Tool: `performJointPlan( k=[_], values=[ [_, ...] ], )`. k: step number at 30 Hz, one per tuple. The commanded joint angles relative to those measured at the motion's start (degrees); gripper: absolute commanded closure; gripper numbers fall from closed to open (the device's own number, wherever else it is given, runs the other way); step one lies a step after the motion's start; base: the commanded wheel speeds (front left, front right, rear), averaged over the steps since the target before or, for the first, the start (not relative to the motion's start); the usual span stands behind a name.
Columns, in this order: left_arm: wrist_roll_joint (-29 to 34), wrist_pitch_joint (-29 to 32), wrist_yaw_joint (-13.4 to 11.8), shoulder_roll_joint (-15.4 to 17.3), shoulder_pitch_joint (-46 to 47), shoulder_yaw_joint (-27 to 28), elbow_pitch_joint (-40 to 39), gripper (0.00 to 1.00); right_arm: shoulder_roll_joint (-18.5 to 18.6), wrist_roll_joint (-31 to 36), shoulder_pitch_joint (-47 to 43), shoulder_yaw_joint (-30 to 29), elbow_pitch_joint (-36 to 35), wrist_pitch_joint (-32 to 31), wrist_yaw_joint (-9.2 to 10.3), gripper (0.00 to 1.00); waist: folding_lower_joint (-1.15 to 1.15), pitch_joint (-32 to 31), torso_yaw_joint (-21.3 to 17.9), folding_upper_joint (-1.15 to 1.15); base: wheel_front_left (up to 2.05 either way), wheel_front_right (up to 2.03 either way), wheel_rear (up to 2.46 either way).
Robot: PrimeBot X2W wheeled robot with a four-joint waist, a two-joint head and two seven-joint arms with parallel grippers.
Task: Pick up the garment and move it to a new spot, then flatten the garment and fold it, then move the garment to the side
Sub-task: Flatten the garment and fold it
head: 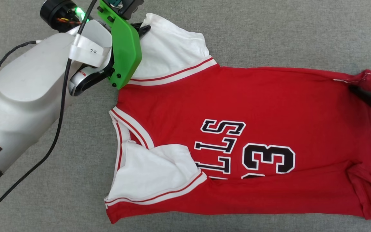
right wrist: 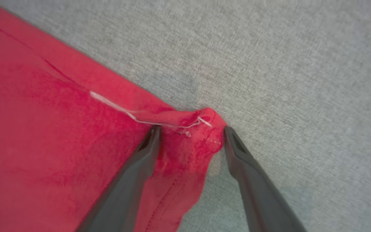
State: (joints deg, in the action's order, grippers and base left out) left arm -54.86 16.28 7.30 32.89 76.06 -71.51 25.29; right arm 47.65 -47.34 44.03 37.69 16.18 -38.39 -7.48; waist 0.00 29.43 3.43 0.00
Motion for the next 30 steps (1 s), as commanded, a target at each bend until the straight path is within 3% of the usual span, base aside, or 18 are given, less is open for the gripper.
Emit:
performJointPlan(
  k=[1, 7, 14, 21, 30],
  values=[
    [1.00, -0.77, -0.29, -0.02, 0.42, 0.25, 0.22, 1.00, -2.28, -0.11, -1.69, 2.71, 2.09, 0.96, -0.01, 1.00, 0.00, -0.34, -0.24, 0.00, 0.00, 0.00, 0.00],
    [0.20, -4.18, -1.12, 1.31, -2.53, 0.98, 0.23, 1.00, -2.76, 0.22, 0.68, 1.30, 2.64, 11.72, -0.01, 1.00, 0.00, -3.84, -1.19, 0.00, 0.00, 0.00, 0.00],
    [-0.11, -7.37, -3.71, 4.64, -7.95, 0.96, -3.73, 1.00, -2.17, 0.05, -2.96, 0.95, 0.45, 19.59, -0.01, 1.00, 0.00, -9.63, -1.39, 0.00, 0.00, 0.00, 0.00],
    [0.01, -8.85, -8.40, 8.98, -15.58, 0.21, -11.49, 1.00, -1.22, 0.13, -9.98, 0.19, -1.56, 23.14, -0.01, 1.00, 0.00, -14.79, -0.86, 0.00, 0.00, 0.00, 0.00],
    [-1.45, -10.45, -16.56, 14.73, -28.17, -0.63, -23.33, 1.00, -1.00, 1.03, -20.84, -2.53, -5.34, 25.20, -0.01, 1.00, 0.00, -19.44, -0.21, 0.00, 0.00, 0.00, 0.00]
  ],
)
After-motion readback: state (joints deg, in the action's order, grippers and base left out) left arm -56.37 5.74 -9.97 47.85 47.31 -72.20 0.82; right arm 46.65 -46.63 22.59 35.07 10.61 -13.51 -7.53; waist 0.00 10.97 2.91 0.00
